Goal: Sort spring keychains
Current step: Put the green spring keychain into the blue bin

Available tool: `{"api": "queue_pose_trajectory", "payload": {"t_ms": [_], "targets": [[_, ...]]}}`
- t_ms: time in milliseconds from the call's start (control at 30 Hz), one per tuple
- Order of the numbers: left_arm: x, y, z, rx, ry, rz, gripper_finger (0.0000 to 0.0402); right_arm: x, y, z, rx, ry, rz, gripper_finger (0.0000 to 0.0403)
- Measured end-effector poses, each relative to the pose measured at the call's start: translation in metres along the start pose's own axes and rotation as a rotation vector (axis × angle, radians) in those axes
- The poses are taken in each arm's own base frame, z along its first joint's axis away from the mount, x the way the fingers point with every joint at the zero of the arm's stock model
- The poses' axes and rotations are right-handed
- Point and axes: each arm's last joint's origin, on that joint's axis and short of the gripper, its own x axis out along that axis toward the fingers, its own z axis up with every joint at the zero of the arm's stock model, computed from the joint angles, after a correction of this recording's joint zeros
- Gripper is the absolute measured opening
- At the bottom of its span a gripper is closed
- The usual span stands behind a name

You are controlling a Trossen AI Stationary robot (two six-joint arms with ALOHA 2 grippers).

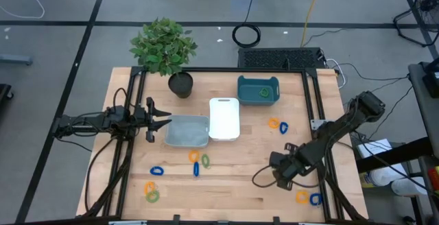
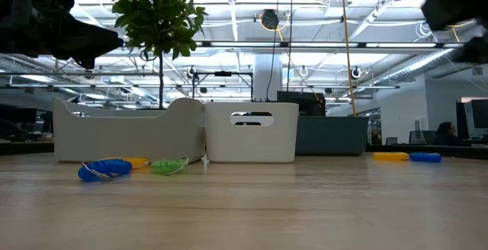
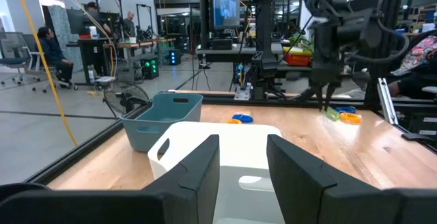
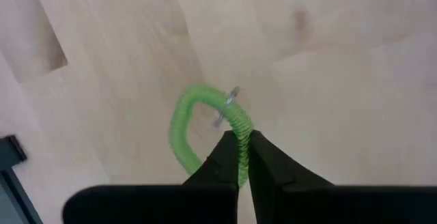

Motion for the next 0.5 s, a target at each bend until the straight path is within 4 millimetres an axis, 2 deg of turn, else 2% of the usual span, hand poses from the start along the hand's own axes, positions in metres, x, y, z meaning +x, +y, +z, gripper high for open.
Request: {"api": "queue_pose_trajectory", "payload": {"t_ms": [300, 500], "targets": [[0.000, 0.000, 0.000, 0.000, 0.000, 0.000, 0.0131, -0.069, -0.004, 0.035, -0.140, -0.014, -0.092, 0.0000], [0.000, 0.000, 0.000, 0.000, 0.000, 0.000, 0.0131, -0.095, -0.008, 0.055, -0.219, -0.008, -0.126, 0.0000]]}}
